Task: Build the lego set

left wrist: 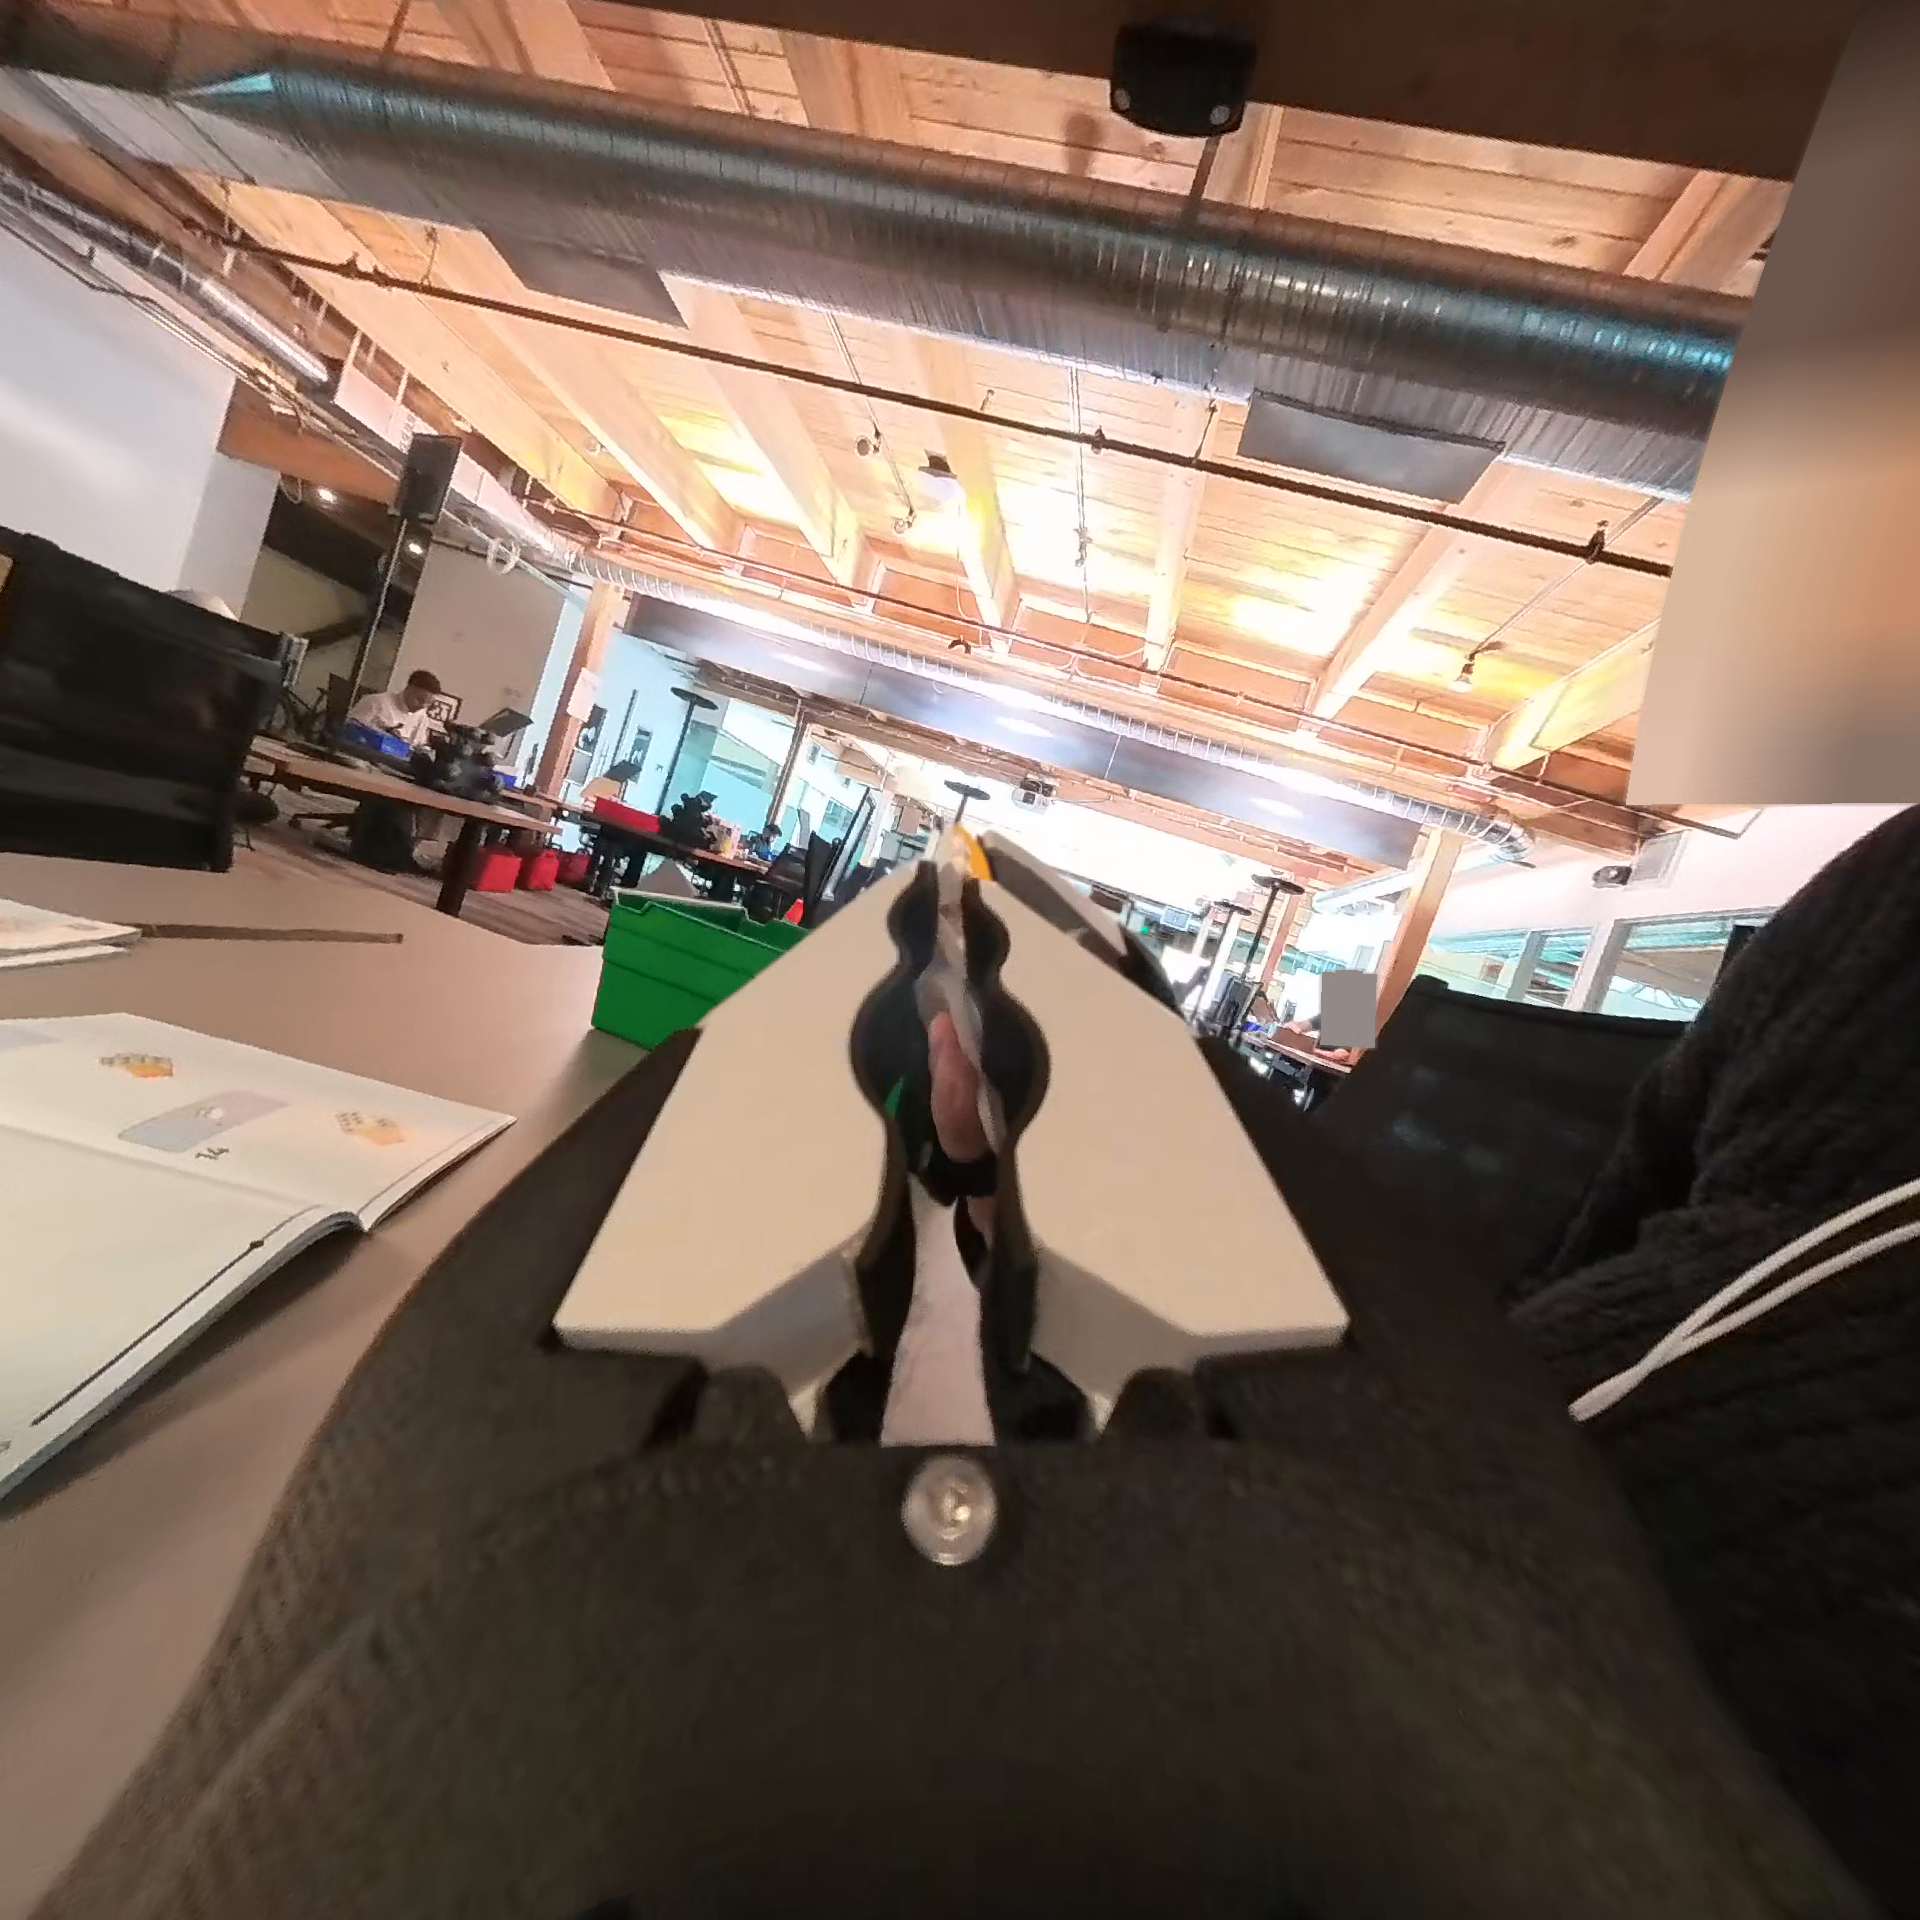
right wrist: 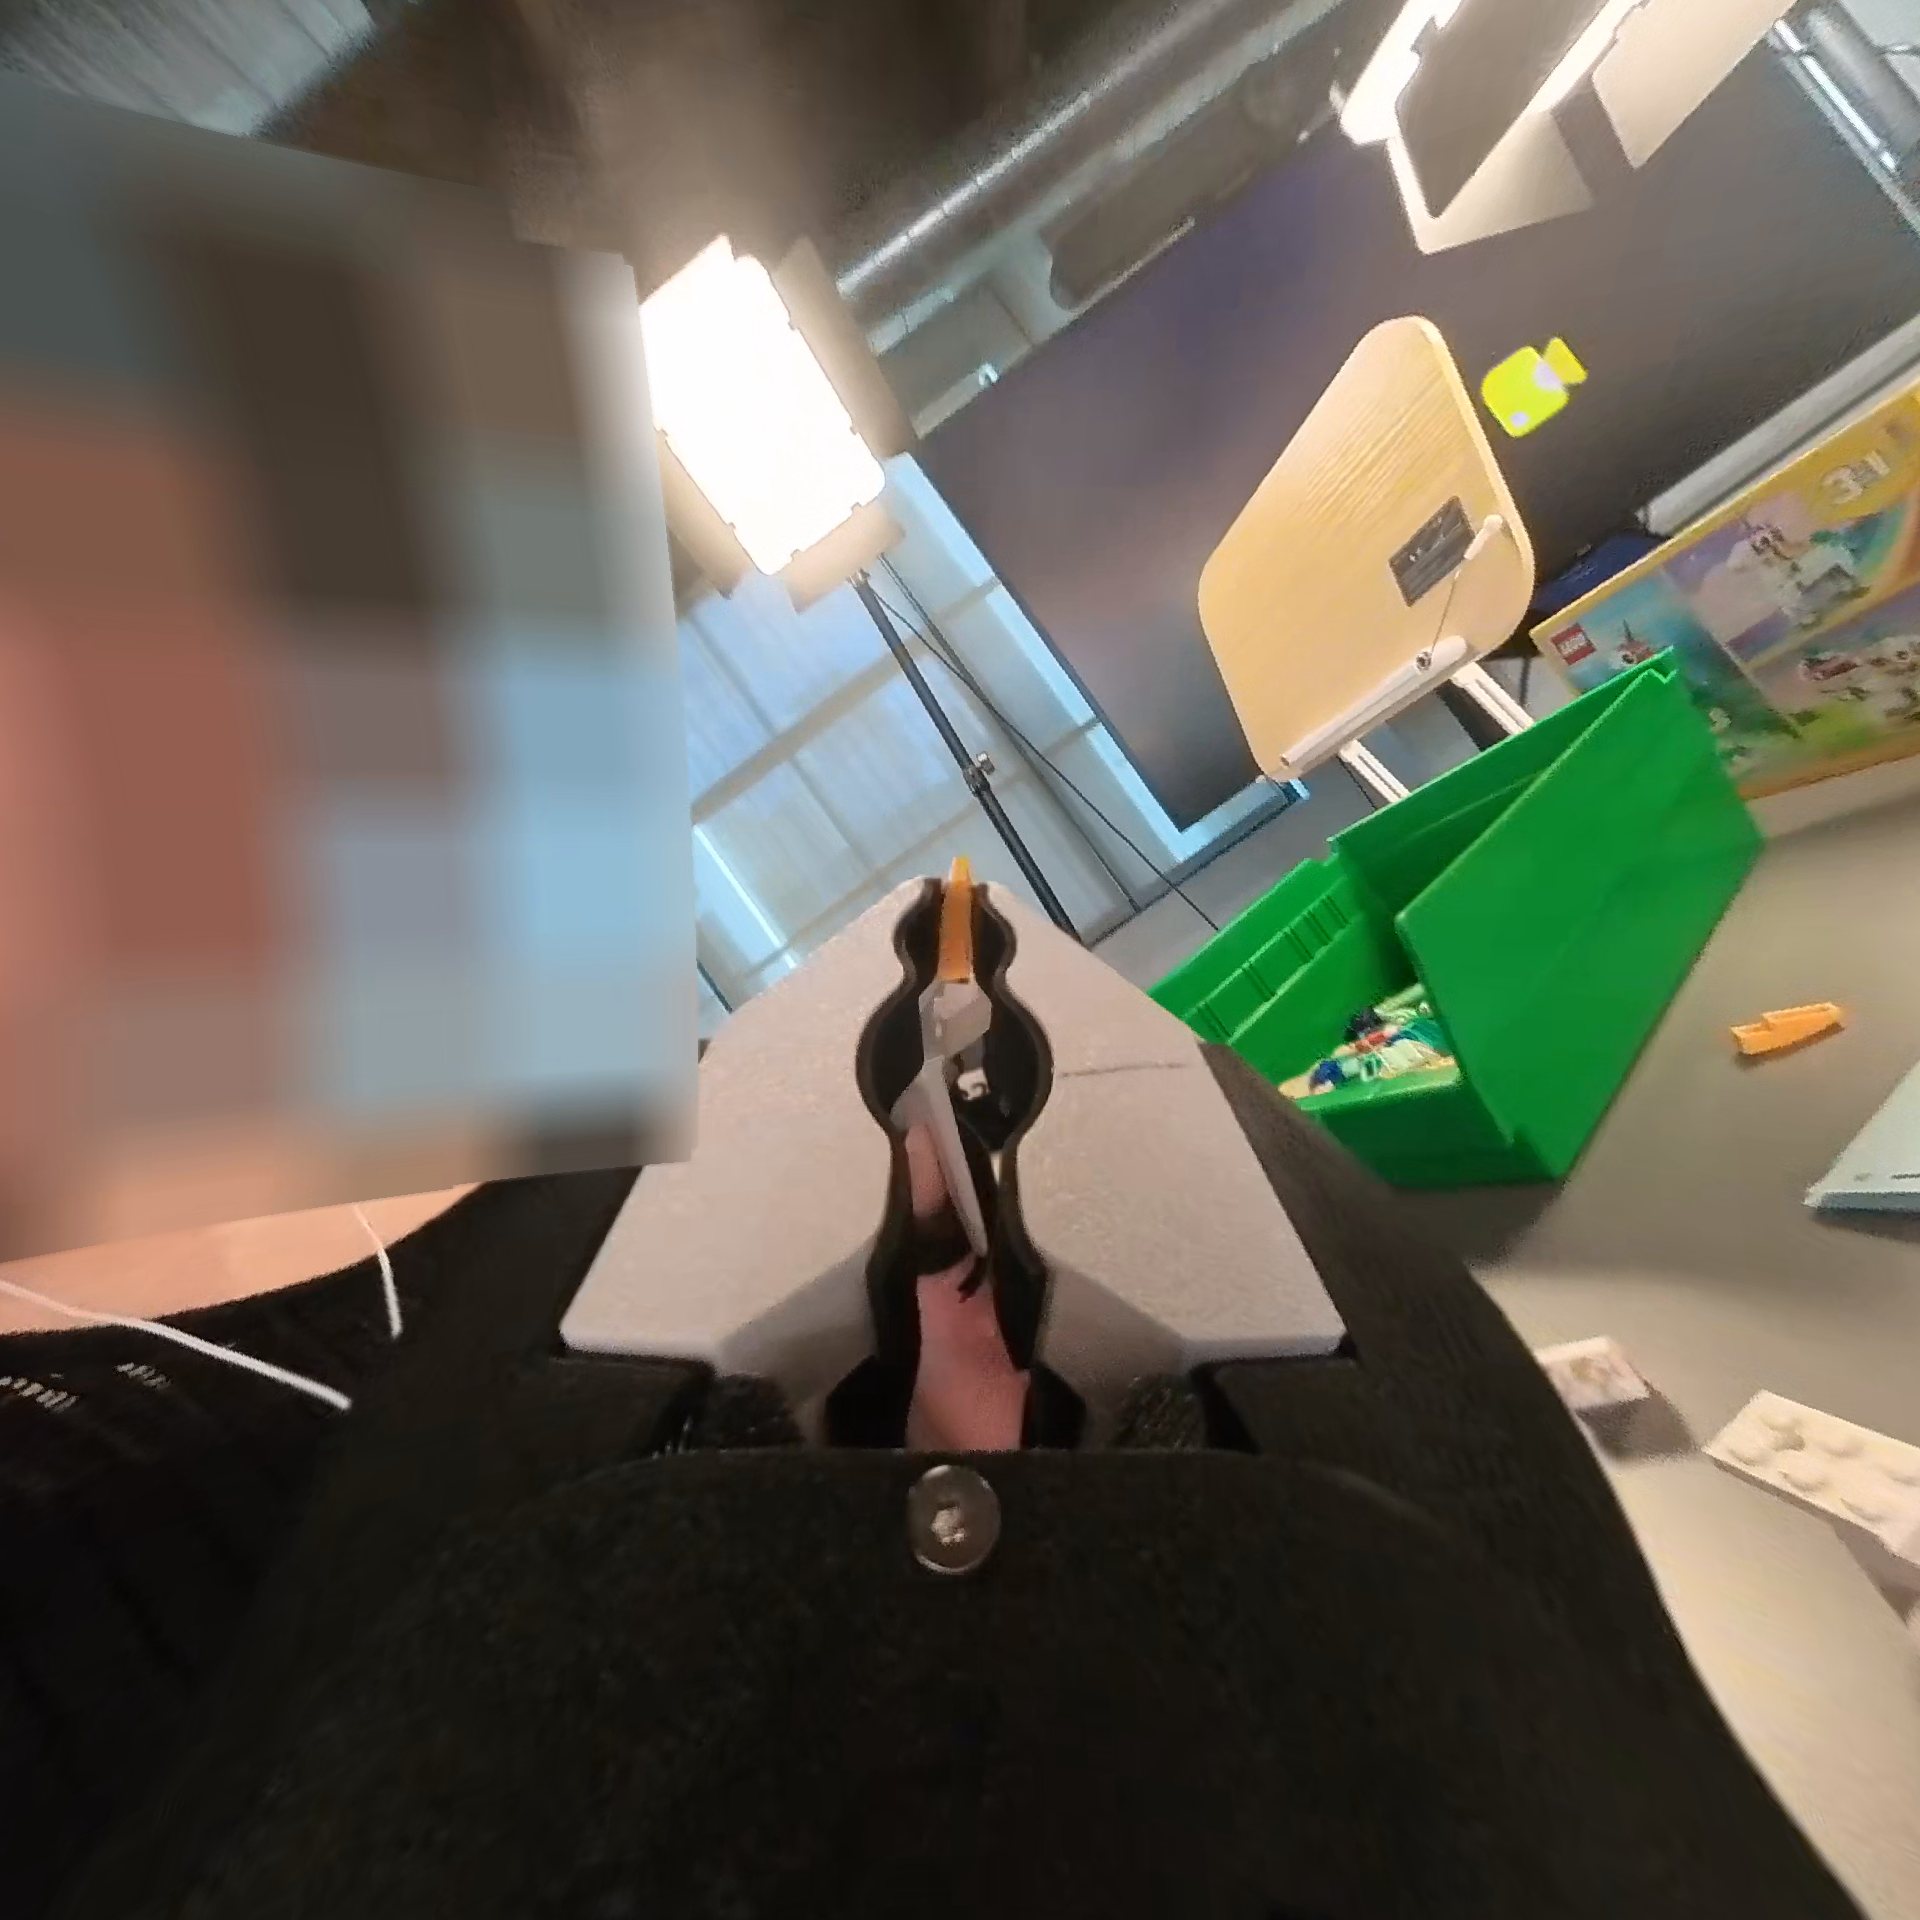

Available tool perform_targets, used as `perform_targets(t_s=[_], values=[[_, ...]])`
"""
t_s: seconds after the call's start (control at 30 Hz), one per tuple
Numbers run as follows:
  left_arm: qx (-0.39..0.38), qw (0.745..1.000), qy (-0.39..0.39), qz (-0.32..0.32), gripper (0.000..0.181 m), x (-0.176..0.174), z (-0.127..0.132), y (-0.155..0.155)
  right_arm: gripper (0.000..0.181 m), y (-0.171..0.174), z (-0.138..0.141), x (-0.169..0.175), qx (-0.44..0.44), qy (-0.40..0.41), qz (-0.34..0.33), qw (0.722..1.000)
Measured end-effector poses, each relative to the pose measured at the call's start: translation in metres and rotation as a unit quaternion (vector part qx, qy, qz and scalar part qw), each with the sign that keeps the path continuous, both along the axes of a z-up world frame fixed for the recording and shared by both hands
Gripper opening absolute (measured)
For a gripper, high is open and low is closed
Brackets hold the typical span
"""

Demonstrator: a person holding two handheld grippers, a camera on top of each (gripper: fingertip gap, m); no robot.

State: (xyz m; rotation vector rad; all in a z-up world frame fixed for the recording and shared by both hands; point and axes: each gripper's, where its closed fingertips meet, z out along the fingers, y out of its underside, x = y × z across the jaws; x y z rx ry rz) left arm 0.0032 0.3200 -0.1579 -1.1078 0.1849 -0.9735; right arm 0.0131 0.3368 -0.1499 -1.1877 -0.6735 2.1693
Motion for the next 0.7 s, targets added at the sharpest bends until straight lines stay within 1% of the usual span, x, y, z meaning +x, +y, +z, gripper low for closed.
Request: perform_targets(t_s=[0.13, 0.2, 0.3, 0.37, 0.47, 0.7], values=[[0.015, 1.0, 0.01, 0.009, 0.003, 0.002, 0.003, -0.002, 0.004, 0.001, 0.002, -0.001, -0.048, 0.034, 0.012, 0.998], [0.017, 1.0, 0.012, 0.014, 0.003, 0.002, 0.004, -0.002, 0.004, 0.0, 0.002, -0.002, -0.053, 0.041, 0.01, 0.998], [0.014, 1.0, -0.002, 0.007, 0.002, 0.0, 0.005, -0.002, 0.004, 0.001, 0.0, -0.005, -0.033, 0.044, -0.013, 0.998], [0.014, 1.0, -0.014, -0.008, 0.0, 0.002, 0.007, -0.004, 0.004, 0.003, -0.002, -0.007, -0.023, 0.045, -0.032, 0.998], [0.016, 1.0, -0.003, -0.008, 0.0, 0.006, 0.008, -0.004, 0.004, 0.005, 0.0, -0.003, -0.033, 0.07, -0.029, 0.997], [-0.018, 1.0, -0.004, -0.009, 0.0, -0.001, -0.002, 0.003, 0.004, 0.011, -0.01, -0.003, -0.004, 0.045, -0.048, 0.998]])
